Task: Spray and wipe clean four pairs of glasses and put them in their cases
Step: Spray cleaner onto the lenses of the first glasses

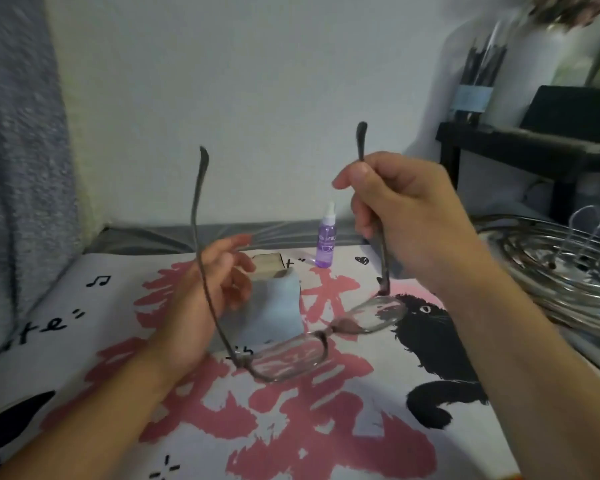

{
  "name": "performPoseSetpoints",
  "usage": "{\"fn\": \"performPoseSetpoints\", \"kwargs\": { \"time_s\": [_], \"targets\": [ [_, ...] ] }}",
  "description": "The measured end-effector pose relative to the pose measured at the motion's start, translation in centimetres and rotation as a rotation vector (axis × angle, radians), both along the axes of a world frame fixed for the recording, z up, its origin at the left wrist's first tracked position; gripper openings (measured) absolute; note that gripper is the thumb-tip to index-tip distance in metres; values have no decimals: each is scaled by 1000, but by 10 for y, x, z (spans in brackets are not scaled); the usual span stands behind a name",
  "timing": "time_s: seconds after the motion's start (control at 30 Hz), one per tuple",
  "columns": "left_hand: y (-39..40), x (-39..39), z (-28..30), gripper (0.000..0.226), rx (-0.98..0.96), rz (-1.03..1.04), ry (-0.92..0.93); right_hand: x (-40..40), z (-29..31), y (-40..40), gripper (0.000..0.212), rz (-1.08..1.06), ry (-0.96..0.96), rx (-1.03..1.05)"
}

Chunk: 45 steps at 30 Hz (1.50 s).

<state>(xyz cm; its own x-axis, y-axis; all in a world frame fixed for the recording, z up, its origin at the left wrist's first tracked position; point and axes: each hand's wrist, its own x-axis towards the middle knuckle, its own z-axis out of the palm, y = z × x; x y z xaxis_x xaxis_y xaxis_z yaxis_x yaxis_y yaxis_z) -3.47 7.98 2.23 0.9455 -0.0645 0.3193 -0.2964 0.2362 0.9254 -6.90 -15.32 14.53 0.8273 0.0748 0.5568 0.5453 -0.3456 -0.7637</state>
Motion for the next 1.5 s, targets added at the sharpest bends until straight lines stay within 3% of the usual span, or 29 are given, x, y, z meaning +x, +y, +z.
{"fn": "performPoseSetpoints", "kwargs": {
  "time_s": [0.17,0.23,0.37,0.47,0.7,0.8,1.0,1.17,1.33,1.4,1.5],
  "targets": [
    [6,-5,13,62,-190,37,121,38,-4,26,27,-24,-32,225],
    [8,-6,16,59,-216,72,125,54,-10,29,26,-60,-22,284],
    [9,-3,9,19,-43,167,-5,72,-25,29,26,-126,5,371],
    [9,2,2,11,158,187,-48,81,-33,31,27,-178,2,418],
    [19,13,-2,15,324,525,-78,105,-71,7,34,-170,49,198],
    [24,18,-7,13,335,651,-78,117,-102,-5,43,-218,163,279],
    [26,17,-8,15,312,835,-84,141,-116,-2,47,-147,267,232],
    [23,32,16,13,297,833,-113,147,-115,2,16,-155,154,215],
    [21,35,4,23,317,832,-159,133,-107,-2,14,-153,119,302],
    [23,34,0,21,314,828,-153,126,-100,-6,22,-121,182,379],
    [23,34,-3,16,333,816,-166,118,-98,-13,26,-6,432,453]
  ]
}}
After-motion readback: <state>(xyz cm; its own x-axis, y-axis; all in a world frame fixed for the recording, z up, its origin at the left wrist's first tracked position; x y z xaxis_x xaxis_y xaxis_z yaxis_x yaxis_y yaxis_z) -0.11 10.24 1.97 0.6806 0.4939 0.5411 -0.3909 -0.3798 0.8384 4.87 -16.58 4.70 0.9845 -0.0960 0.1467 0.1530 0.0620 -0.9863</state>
